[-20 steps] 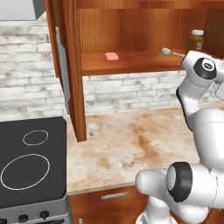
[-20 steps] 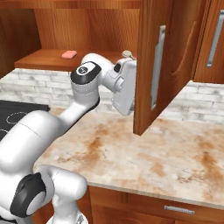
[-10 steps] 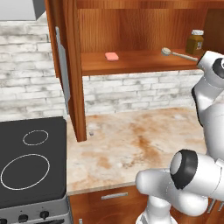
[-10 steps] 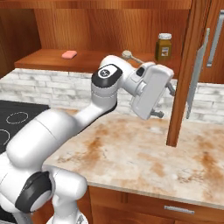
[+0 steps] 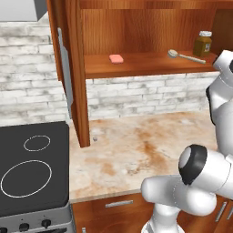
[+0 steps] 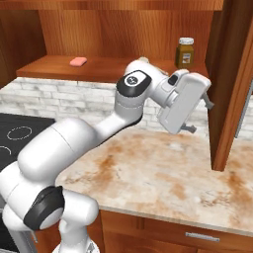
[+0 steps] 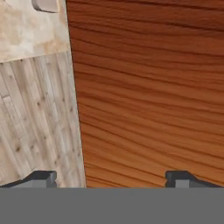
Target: Pick the bar soap and dish brush from the cabinet and place them on the counter.
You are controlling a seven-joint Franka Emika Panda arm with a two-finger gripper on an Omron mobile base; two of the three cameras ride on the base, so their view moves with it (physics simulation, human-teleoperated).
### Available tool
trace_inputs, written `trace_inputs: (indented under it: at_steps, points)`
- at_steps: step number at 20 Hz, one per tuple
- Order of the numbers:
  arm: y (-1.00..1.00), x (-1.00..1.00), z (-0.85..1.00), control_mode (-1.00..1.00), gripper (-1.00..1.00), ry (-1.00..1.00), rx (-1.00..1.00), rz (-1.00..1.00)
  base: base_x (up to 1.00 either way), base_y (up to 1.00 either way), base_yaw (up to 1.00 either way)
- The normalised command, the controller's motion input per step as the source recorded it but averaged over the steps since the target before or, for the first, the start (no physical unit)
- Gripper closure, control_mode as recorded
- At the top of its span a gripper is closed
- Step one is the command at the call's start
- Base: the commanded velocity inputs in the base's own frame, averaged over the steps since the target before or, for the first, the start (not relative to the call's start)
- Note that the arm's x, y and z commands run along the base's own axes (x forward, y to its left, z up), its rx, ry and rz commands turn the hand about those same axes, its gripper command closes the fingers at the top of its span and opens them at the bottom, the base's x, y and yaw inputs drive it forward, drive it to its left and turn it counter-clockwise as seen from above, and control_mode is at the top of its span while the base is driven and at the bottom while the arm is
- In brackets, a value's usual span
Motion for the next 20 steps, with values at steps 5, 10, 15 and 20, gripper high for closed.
trace_inputs:
  at_steps: [5, 10, 15, 20]
  points:
    - [0.18, 0.04, -0.01, -1.0, -1.0, -0.01, 0.0, -0.01, 0.0, 0.0, 0.0]
    - [0.48, -0.03, 0.01, -1.0, -1.0, -0.12, 0.02, 0.0, 0.0, 0.0, 0.0]
    - [0.5, -0.19, 0.01, -1.0, -1.0, -0.15, 0.06, 0.0, 0.0, 0.0, 0.0]
    - [0.5, -0.14, 0.0, -1.0, -1.0, -0.1, 0.06, 0.03, 0.0, 0.0, 0.0]
